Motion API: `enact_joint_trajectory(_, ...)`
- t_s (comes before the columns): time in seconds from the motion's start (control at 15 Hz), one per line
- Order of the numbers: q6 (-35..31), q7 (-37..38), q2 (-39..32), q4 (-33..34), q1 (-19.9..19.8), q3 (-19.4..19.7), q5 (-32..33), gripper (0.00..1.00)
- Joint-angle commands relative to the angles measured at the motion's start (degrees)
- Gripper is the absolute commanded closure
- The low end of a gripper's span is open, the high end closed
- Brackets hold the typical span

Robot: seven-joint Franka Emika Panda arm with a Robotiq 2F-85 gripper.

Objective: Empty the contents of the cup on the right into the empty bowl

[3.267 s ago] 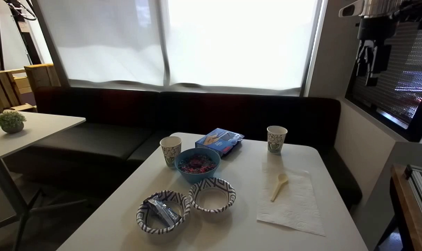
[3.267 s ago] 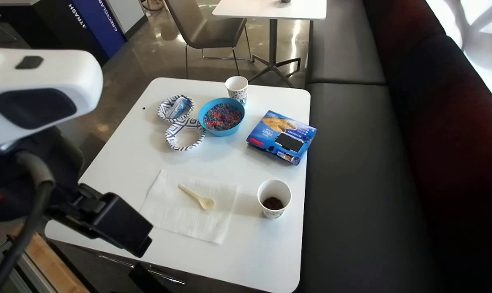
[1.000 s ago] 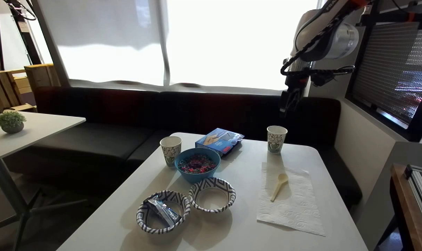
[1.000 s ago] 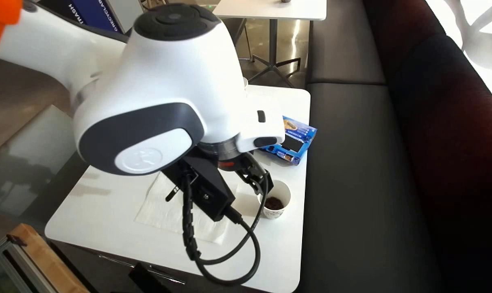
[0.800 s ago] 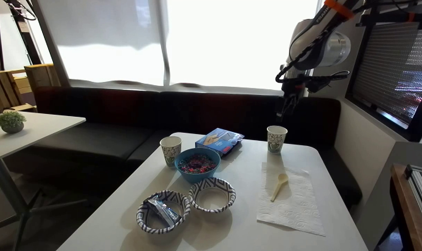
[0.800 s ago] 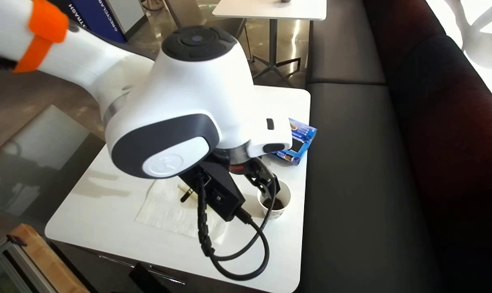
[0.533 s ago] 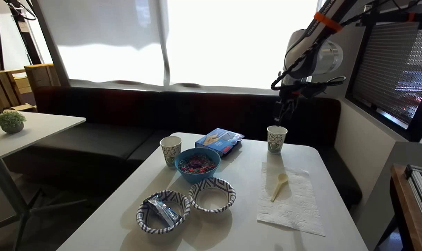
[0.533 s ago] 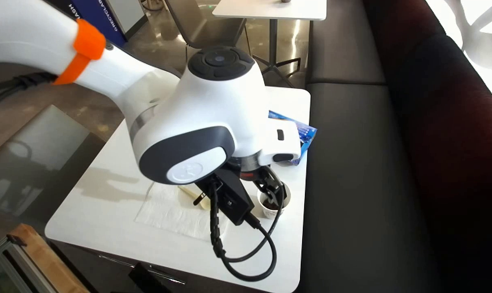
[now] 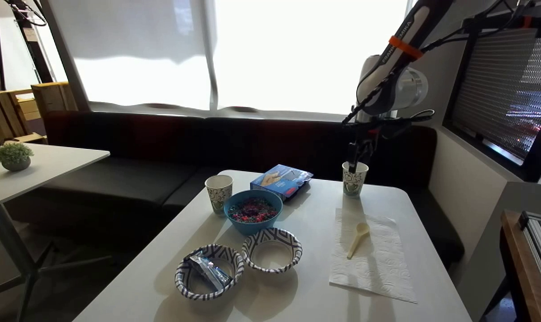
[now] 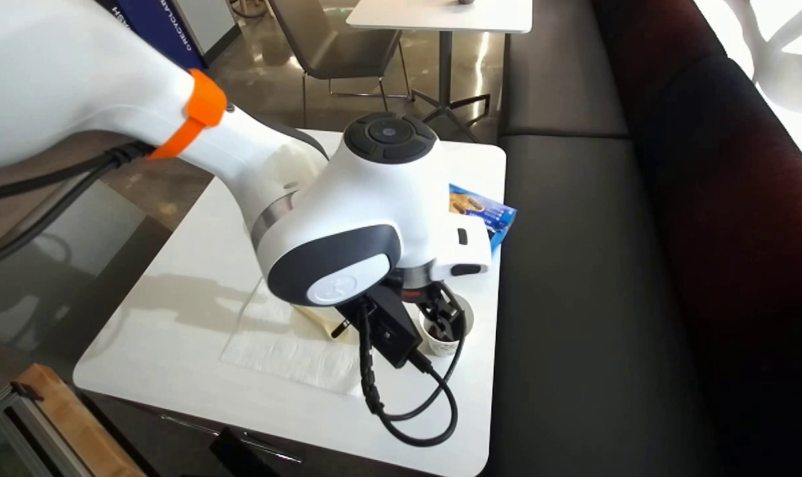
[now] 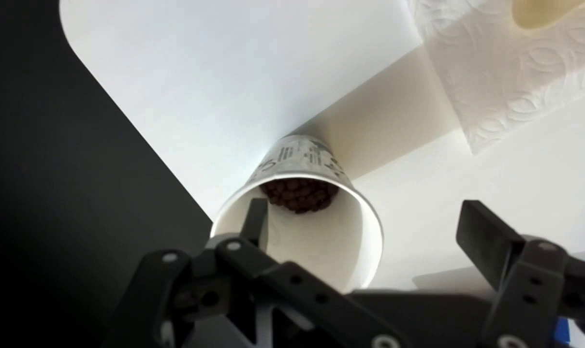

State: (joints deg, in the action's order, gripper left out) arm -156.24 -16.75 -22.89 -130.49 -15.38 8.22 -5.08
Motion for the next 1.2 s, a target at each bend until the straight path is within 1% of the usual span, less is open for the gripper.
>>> enact_joint_trajectory(0.0,-2.95,1.18,-3.35,1.61,-0.10,-1.12,1.31,0.00)
enact_joint_trajectory(0.2,-4.66,1.79,-5.08,2.43,0.46,-0.95,2.64,0.00)
enact_joint_trajectory(0.4,-5.42,2.80,-6.55,3.18,2.39,0.58,6.29,0.00)
enact_joint_trajectory(0.47,-5.45,3.14,-6.78,3.34,2.88,0.93,7.51,0.10)
enact_joint_trajectory(0.53,-5.58,3.58,-6.91,3.41,3.47,1.38,8.87,0.26)
enact_joint_trajectory(0.73,-5.40,5.26,-7.00,3.44,5.12,2.65,12.13,0.51)
enact_joint_trajectory(0.87,-5.21,6.25,-6.54,3.05,5.96,3.29,13.48,0.65)
enact_joint_trajectory(0.93,-5.17,6.56,-6.27,2.86,6.26,3.57,14.09,0.73)
enact_joint_trajectory(1.07,-4.87,6.69,-6.38,3.08,6.38,3.95,14.85,0.87)
enact_joint_trajectory(1.13,-4.89,6.81,-6.44,3.09,6.53,4.33,15.33,0.95)
